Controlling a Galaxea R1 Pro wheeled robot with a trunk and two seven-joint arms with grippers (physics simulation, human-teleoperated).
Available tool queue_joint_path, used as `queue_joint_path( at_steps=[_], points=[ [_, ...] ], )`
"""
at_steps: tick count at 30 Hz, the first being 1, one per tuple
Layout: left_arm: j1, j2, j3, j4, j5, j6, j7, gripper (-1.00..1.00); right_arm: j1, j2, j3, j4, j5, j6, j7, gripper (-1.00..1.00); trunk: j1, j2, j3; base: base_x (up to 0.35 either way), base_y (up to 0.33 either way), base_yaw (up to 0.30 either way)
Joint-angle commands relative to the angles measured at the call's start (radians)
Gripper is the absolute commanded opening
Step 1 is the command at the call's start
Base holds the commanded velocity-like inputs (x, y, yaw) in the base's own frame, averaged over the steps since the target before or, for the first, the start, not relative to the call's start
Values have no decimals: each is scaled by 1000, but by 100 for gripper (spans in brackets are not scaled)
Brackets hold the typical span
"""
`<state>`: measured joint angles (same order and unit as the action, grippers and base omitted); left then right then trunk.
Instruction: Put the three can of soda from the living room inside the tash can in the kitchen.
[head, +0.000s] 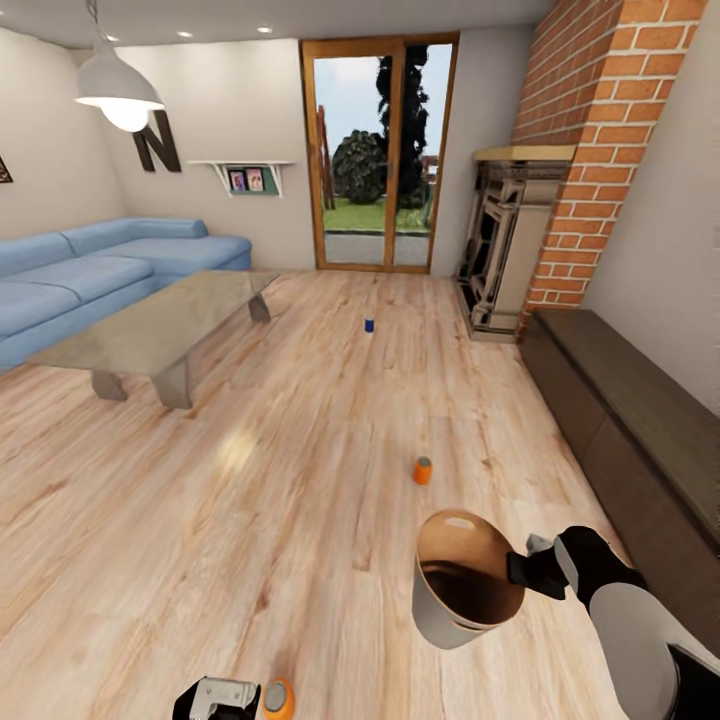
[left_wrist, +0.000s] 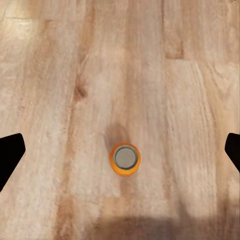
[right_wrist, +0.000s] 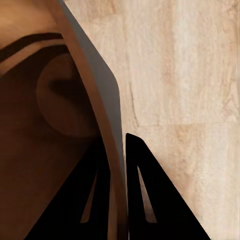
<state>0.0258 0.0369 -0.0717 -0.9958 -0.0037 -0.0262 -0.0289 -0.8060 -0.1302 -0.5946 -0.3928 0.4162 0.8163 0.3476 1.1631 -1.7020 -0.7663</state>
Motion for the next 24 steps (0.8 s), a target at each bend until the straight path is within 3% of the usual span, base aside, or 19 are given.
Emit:
queue_joint_path(
  at_steps=[1,6,11,16,24],
  points=[
    [-2,0,0,1,0,0,0,100,0,0,-4,0,-28,5,5,-100,0,0,1,245,204,-231],
    [-7,0,-5,8,-1,-1,1,100,1,0,-5,0,-28,4,5,-100,0,0,5,295,99,-231],
    [-7,0,-43,15,-2,-3,2,100,1,1,-4,0,-27,2,0,-100,0,0,7,266,-121,-181],
    [-7,2,-55,17,0,-7,3,100,1,2,-4,0,-27,1,-4,-100,0,0,8,73,-102,-29],
    [-25,-1,-44,18,14,-6,7,100,1,7,8,0,-24,-5,-7,-100,0,0,8,12,-16,-5]
  ],
)
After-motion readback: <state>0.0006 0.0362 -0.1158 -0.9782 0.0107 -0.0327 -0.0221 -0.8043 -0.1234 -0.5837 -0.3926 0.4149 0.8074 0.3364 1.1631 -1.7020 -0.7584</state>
